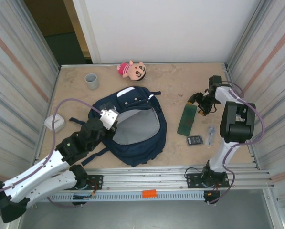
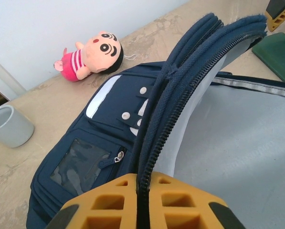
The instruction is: Pack the student bag
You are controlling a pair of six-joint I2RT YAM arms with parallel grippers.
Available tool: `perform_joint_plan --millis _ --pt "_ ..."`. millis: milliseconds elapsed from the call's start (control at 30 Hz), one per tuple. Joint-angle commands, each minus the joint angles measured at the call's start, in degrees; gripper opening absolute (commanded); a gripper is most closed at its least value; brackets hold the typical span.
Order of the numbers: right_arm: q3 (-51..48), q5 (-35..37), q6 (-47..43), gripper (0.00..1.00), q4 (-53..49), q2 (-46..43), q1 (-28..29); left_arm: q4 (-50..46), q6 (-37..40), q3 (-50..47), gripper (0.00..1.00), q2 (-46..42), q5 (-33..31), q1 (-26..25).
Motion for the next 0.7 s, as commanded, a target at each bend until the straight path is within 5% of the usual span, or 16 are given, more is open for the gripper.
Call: perform_joint_plan --millis 0,267,667 --pt "0.1 8.8 -5.5 0.81 -7.5 -5.3 1.4 0.5 -0.1 0.9 0.09 -1.0 -0.7 0.7" --pt "-4.7 18.0 -9.4 0.99 -13.1 -11.7 10.6 0.1 -0.2 0.5 0.09 -2.2 -0.4 1.4" --pt "-0.2 19.2 -12.8 0.99 -13.9 -2.1 15.1 -0.2 -0.8 0.8 0.08 -2.3 1.2 1.4"
